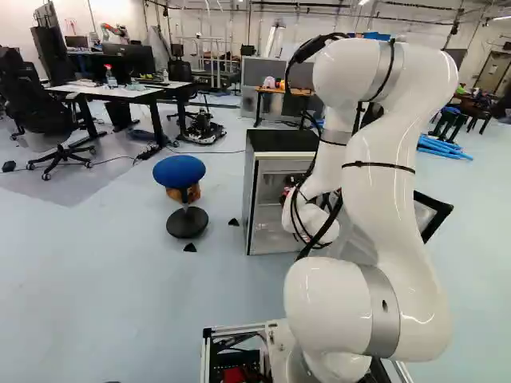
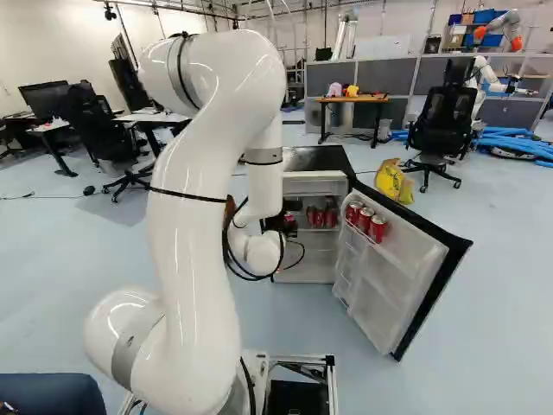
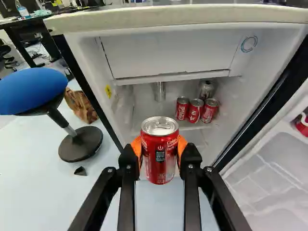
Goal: Grab a drink from the fridge
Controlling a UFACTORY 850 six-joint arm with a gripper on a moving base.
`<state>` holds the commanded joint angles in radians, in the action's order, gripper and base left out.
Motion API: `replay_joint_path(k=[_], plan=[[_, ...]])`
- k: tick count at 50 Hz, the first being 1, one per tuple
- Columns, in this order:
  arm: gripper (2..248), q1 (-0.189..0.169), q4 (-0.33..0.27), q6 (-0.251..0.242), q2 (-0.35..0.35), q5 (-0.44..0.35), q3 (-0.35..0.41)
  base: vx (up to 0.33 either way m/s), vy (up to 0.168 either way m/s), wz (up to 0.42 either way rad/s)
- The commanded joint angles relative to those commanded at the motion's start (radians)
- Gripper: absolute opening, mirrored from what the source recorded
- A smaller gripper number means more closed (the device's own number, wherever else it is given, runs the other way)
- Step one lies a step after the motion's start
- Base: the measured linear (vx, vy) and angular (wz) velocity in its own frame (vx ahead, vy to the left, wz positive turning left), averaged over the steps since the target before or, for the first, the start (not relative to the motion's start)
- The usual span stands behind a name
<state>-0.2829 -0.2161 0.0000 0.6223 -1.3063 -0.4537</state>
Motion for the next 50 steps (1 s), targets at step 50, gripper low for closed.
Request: replay_joint_path(k=[50], plan=[[93,0.000,0.000,0.000,-0.178,0.026,0.071,0.000,0.000,0.000]])
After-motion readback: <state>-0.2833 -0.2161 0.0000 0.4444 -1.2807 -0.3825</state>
